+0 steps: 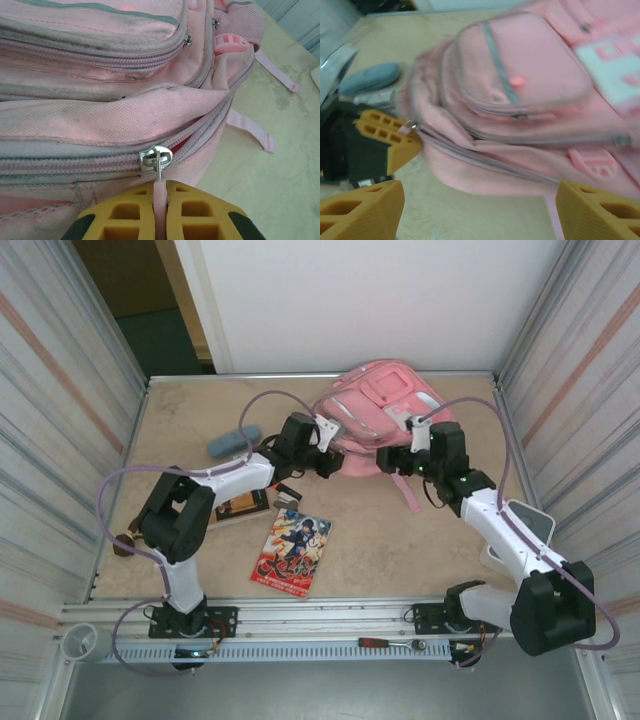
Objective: Pack the student bag
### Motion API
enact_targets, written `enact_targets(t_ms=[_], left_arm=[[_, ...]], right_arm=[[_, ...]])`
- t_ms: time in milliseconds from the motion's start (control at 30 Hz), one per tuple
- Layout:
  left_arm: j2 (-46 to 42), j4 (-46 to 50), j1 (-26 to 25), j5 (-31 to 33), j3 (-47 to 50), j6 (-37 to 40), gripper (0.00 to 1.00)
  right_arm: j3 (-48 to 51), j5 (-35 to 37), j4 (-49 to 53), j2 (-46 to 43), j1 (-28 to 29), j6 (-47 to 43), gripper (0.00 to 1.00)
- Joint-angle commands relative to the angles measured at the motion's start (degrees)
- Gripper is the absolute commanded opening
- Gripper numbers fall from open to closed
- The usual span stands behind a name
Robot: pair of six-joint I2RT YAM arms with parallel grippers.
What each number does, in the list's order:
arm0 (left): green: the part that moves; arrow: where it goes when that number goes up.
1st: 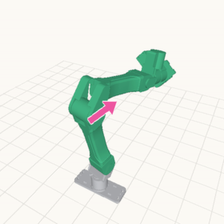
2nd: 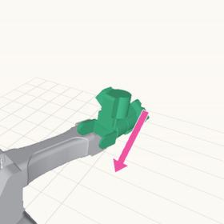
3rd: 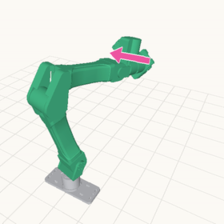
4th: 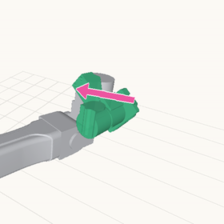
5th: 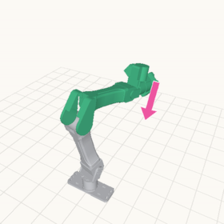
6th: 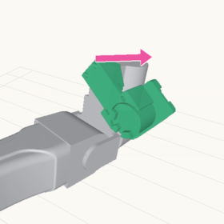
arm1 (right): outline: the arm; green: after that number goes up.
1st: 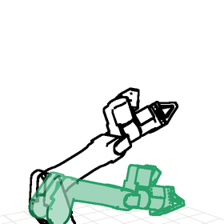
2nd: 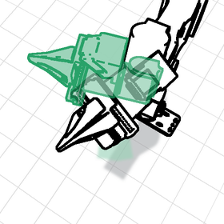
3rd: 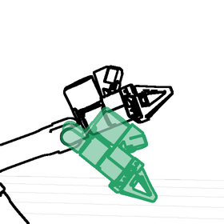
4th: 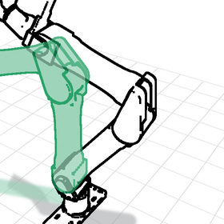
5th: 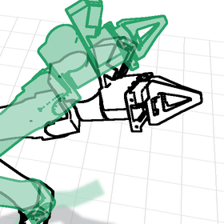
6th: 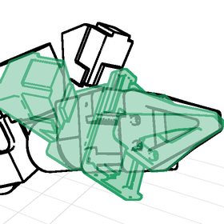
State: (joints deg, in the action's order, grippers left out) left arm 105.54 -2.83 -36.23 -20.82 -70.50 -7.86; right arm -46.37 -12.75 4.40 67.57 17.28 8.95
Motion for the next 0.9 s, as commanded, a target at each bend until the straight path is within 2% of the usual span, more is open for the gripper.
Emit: enact_targets(t_ms=[0, 67, 200, 400, 467, 567, 633, 733, 867], left_arm=[[-0.51, -1.42, 0.72, -6.21, -3.07, -0.67, 0.00], [-0.33, -0.49, 1.05, -7.66, -3.65, -0.67, 0.00], [-0.16, 0.22, 1.41, -9.85, -4.34, -0.32, 0.00], [0.55, 0.94, 1.71, -12.38, -5.34, 0.10, 0.00], [0.89, 1.07, 1.79, -12.51, -5.60, 0.04, 0.00], [0.84, 1.76, 2.16, -11.49, -5.62, -0.20, 0.00], [0.32, 1.88, 2.84, -9.85, -4.90, -0.89, 0.00], [-0.88, 2.12, 4.59, -7.68, -3.11, -1.74, 0.00], [-2.08, 4.48, 7.12, -4.39, -1.42, -1.29, 0.00]], right_arm=[[4.07, 2.69, -10.98, 1.72, 3.73, -17.58, 0.76], [3.66, 5.26, -12.66, 4.32, 6.08, -23.55, 0.76], [1.13, 5.28, -13.10, 9.53, 7.00, -29.52, 0.77], [-2.63, 7.56, -14.58, 18.01, 7.77, -33.66, 0.73], [-4.05, 8.60, -14.40, 20.25, 7.94, -33.89, 0.64], [-4.53, 10.64, -13.18, 20.79, 8.30, -34.59, 0.34], [-4.01, 12.21, -11.96, 20.25, 7.93, -34.61, 0.21], [-2.83, 14.15, -9.43, 18.75, 6.84, -34.29, 0.10], [0.74, 14.04, -10.44, 15.52, 4.89, -32.88, 0.05]])
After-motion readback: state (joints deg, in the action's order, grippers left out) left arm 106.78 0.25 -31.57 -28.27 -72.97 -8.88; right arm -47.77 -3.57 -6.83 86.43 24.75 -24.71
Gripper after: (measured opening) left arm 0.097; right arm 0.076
